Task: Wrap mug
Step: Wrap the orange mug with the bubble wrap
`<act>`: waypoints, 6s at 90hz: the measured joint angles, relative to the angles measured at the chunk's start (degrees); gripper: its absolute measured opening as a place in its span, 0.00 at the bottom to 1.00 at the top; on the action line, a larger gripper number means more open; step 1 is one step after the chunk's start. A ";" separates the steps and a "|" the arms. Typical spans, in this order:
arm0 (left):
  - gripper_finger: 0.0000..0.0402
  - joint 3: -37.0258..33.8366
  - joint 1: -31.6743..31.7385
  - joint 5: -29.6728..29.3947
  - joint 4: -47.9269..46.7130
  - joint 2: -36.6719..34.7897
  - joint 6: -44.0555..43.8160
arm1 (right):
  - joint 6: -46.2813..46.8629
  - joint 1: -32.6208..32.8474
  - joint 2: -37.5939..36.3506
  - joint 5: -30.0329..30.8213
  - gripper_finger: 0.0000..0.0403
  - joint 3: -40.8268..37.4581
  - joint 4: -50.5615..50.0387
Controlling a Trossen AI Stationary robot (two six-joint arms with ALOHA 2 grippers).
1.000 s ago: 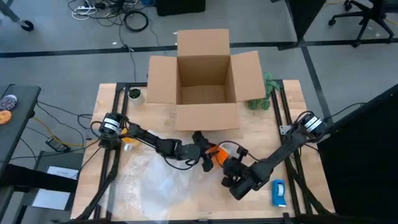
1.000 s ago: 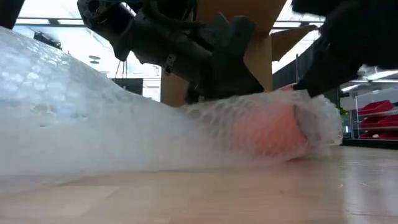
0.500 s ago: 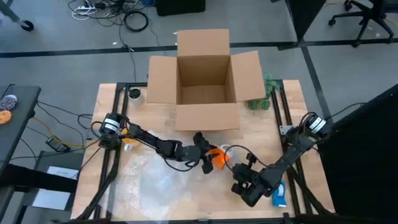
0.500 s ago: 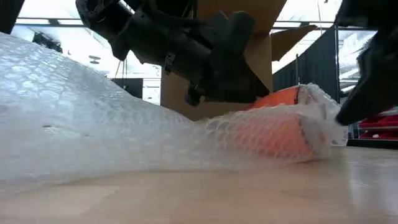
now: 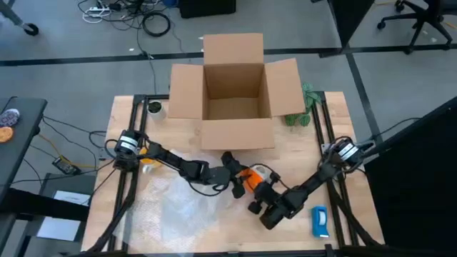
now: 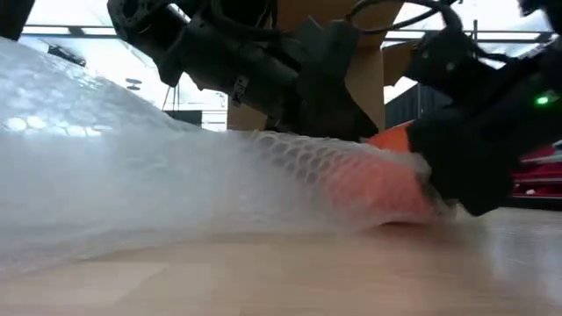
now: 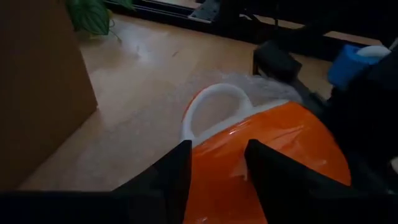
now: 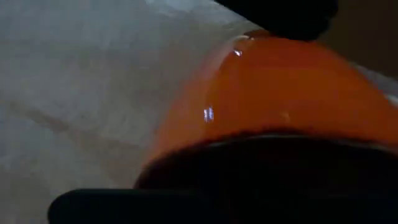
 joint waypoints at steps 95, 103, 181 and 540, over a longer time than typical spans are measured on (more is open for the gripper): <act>0.35 0.00 0.11 0.69 0.17 0.00 0.21 | 0.16 3.49 -0.88 -3.28 0.00 -3.23 7.75; 0.35 -0.01 0.11 0.10 -0.03 0.00 0.22 | -3.04 2.65 -1.77 -2.73 0.00 -3.27 9.08; 0.35 0.04 -0.02 -0.09 -2.34 -0.09 -0.91 | -0.79 -2.96 -2.23 5.16 0.00 -3.72 5.24; 0.00 41.33 -25.67 3.95 -118.02 -9.42 -32.59 | 28.66 12.94 -12.34 -19.56 0.00 -0.11 -40.12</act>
